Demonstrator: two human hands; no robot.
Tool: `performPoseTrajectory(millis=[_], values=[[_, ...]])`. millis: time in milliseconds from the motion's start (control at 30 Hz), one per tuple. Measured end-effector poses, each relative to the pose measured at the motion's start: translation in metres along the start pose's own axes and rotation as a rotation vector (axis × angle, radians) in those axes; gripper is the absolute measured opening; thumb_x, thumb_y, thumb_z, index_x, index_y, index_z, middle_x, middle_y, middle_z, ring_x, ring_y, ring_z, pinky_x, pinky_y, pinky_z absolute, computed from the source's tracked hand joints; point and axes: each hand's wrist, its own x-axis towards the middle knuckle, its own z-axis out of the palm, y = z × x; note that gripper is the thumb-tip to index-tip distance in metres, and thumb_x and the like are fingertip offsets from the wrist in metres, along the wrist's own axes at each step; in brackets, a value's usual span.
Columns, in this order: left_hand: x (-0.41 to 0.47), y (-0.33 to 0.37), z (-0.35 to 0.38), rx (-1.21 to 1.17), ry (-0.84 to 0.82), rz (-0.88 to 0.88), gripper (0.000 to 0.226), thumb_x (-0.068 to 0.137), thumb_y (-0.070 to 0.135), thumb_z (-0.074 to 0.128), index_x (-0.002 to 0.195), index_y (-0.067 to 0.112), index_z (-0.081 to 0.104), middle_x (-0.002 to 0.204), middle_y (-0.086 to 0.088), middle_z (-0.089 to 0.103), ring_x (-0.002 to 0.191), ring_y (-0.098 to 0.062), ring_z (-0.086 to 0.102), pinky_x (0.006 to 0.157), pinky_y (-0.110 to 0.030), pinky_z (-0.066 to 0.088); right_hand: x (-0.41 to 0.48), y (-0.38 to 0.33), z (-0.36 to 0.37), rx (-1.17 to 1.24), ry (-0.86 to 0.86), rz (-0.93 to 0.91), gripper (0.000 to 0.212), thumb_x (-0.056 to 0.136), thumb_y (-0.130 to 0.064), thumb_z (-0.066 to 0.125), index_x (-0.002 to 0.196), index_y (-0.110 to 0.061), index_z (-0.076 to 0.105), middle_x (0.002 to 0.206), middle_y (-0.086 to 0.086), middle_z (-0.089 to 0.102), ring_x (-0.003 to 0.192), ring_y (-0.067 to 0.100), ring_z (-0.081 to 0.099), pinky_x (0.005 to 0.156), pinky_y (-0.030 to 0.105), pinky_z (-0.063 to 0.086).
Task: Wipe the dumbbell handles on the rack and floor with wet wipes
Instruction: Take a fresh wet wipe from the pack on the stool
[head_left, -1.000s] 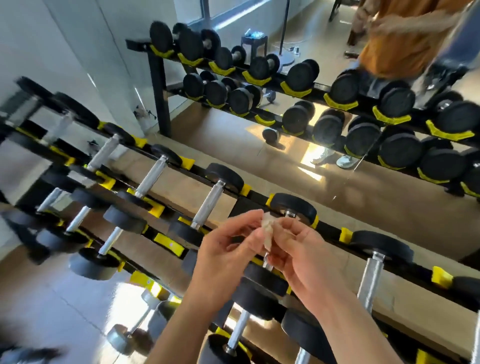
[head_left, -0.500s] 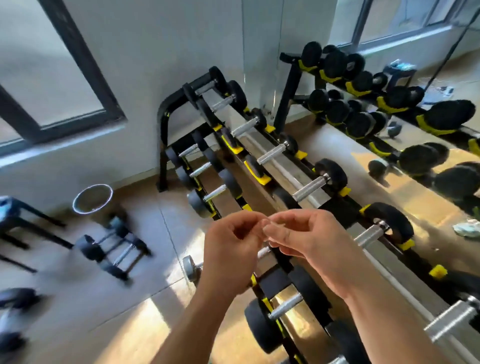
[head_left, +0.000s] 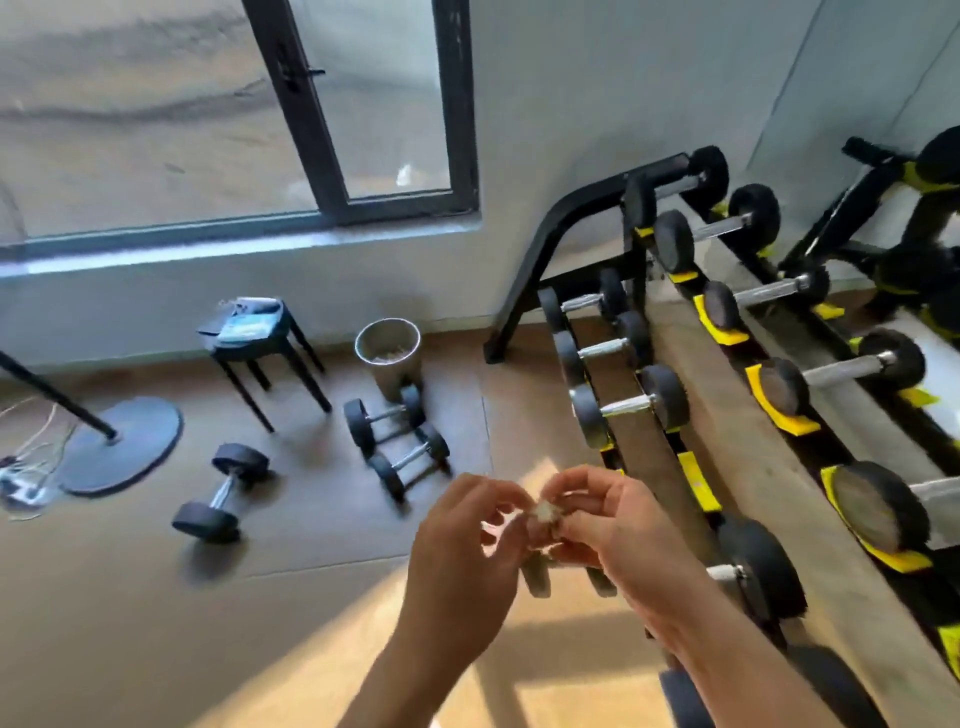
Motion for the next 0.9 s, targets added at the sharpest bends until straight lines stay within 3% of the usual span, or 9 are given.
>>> performPoseTrajectory(millis=[67,200,333,400,467,567,700,800,900], values=[[0.013,-0.025,-0.032,0.051,0.007,-0.046,0.012,0.079,0.039,0.061,0.082,0.028,0.063,0.081,0.014,0.061,0.074,-0.008,0.060,0.060,-0.020,0.048,0.023,-0.004,0.039,-0.018,-0.046,0.008,0.014,0.086,0.006,0.061,0.091,-0.006,0.065,0.079,0.010,0.073,0.072,0.018,0.069,0.068,0.032,0.054],[0.044,-0.065,-0.089,0.023,0.024,-0.194,0.014,0.084,0.038,0.058,0.076,0.026,0.059,0.074,0.011,0.063,0.066,-0.010,0.059,0.060,-0.027,0.049,0.061,-0.021,0.104,-0.110,-0.074,-0.027,0.006,0.081,-0.015,0.075,0.086,-0.013,0.072,0.077,0.002,0.073,0.067,0.005,0.066,0.057,0.015,0.049],[0.086,-0.089,-0.125,-0.332,0.035,-0.425,0.023,0.097,0.024,0.051,0.082,0.016,0.067,0.068,0.000,0.065,0.064,-0.015,0.060,0.060,-0.028,0.050,0.102,-0.039,0.150,-0.195,-0.019,-0.152,0.008,0.081,-0.019,0.075,0.082,-0.012,0.071,0.071,0.004,0.071,0.061,0.008,0.063,0.055,0.014,0.049],[0.109,-0.101,-0.133,-0.531,0.051,-0.529,0.027,0.100,0.022,0.045,0.092,0.013,0.069,0.078,-0.006,0.067,0.069,-0.018,0.061,0.065,-0.028,0.051,0.130,-0.042,0.163,-0.239,0.056,-0.196,0.012,0.085,-0.025,0.071,0.082,-0.013,0.069,0.068,0.002,0.068,0.058,0.004,0.062,0.054,0.013,0.048],[0.134,-0.117,-0.138,-0.578,0.022,-0.532,0.022,0.099,0.024,0.048,0.102,0.018,0.069,0.086,-0.007,0.069,0.074,-0.017,0.063,0.070,-0.029,0.053,0.163,-0.043,0.172,-0.244,0.065,-0.182,0.014,0.088,-0.028,0.067,0.086,-0.014,0.067,0.074,0.001,0.068,0.065,0.006,0.065,0.056,0.015,0.051],[0.181,-0.143,-0.138,-0.486,-0.027,-0.509,0.013,0.094,0.023,0.059,0.103,0.021,0.068,0.088,-0.003,0.071,0.075,-0.013,0.065,0.068,-0.022,0.053,0.225,-0.048,0.179,-0.117,0.053,-0.093,0.011,0.088,-0.019,0.068,0.089,-0.008,0.066,0.081,0.008,0.071,0.072,0.016,0.070,0.061,0.022,0.054],[0.278,-0.185,-0.131,-0.421,0.021,-0.491,0.011,0.087,0.026,0.071,0.088,0.015,0.069,0.080,-0.005,0.072,0.070,-0.015,0.066,0.066,-0.026,0.056,0.326,-0.071,0.191,0.021,0.061,-0.026,0.005,0.084,0.004,0.067,0.086,-0.001,0.066,0.074,0.013,0.068,0.060,0.018,0.065,0.057,0.024,0.053],[0.371,-0.227,-0.124,-0.389,0.120,-0.499,0.010,0.082,0.019,0.077,0.082,0.011,0.070,0.073,-0.008,0.071,0.064,-0.014,0.065,0.064,-0.031,0.057,0.422,-0.092,0.200,-0.008,0.038,-0.040,0.004,0.085,-0.002,0.068,0.086,-0.002,0.072,0.069,0.010,0.068,0.058,0.013,0.058,0.053,0.021,0.048],[0.465,-0.272,-0.117,-0.403,0.193,-0.580,0.009,0.082,0.005,0.074,0.083,0.013,0.072,0.078,-0.006,0.073,0.072,-0.013,0.066,0.074,-0.033,0.057,0.526,-0.114,0.204,-0.014,0.025,-0.056,0.006,0.086,-0.003,0.068,0.086,-0.003,0.074,0.070,0.010,0.068,0.061,0.012,0.056,0.053,0.017,0.047]])
